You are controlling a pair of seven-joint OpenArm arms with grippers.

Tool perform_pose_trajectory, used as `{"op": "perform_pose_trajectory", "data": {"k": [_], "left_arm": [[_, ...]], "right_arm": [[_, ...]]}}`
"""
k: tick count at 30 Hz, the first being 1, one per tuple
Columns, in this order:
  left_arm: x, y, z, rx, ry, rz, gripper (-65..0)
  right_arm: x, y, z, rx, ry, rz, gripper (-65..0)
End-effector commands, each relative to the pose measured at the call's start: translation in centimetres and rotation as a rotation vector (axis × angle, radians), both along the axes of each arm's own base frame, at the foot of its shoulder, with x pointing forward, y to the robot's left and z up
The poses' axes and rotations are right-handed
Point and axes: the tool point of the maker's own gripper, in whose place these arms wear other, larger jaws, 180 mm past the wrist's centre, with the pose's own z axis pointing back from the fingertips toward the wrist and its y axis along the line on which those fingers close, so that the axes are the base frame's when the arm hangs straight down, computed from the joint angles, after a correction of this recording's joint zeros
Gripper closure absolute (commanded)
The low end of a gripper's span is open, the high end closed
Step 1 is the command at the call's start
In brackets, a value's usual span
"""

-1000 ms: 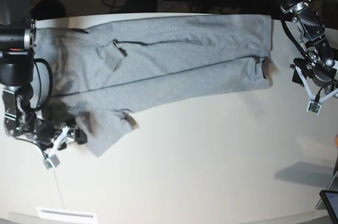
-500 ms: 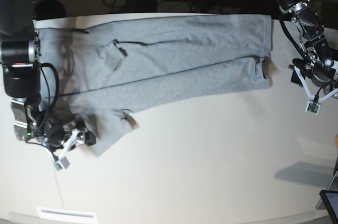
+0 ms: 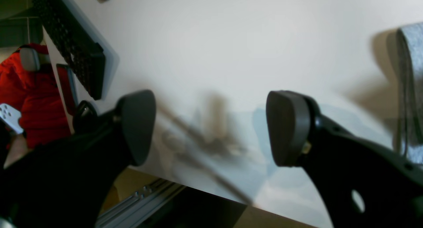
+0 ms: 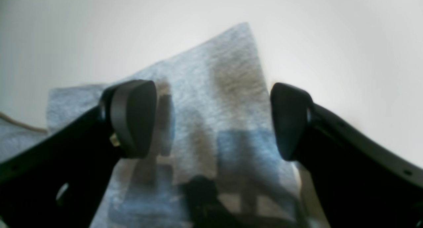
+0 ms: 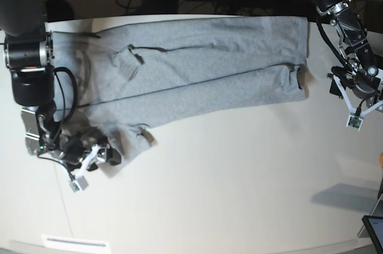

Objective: Fold the T-shirt properly
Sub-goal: 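Grasp the bunched sleeve fabric with the right gripper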

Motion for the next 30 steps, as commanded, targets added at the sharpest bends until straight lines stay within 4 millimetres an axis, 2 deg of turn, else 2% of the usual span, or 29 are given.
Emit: {"op": "perform_pose_trajectory", "data": {"k": [1,4,10,13,16,17,23,25,30], "left_arm": [[0.6,0.6,1.5,0.030,-0.035,-0.003,-50.7],[0.6,0.6,1.5,0.030,-0.035,-0.003,-50.7],[0.6,0.6,1.4,0.030,-0.033,-0.003,-50.7],[0.6,0.5,1.4,0.030,-0.033,-0.005,-50.7],[0.7,0.3,1.4,0.030,-0.032,-0.012,-50.7],[0.7,0.3,1.4,0.030,-0.032,-0.012,-50.7],[0.8,0.3,1.4,0.029,-0.033,-0.013,-50.7],[0.8,0.3,1.4,0.029,-0.033,-0.013,-50.7],[0.8,0.4,1.1,0.021,-0.026,-0.008,-50.7]], "right_arm": [[-0.6,0.1,-0.6,-0.037,0.038,0.035,-51.2],[-0.8,0.4,-0.8,-0.033,0.042,0.038,-49.6],[-0.8,0.4,-0.8,-0.033,0.042,0.038,-34.0],[-0.8,0.4,-0.8,-0.033,0.042,0.038,-22.1],[-0.8,0.4,-0.8,-0.033,0.042,0.038,-2.5],[-0.8,0.4,-0.8,-0.033,0.042,0.038,0.0],[-0.7,0.2,-0.5,-0.043,0.049,0.042,-0.1],[-0.4,0.5,0.3,-0.052,0.026,0.059,-0.1],[-1.4,1.4,1.7,-0.097,-0.022,0.125,-0.1]]}}
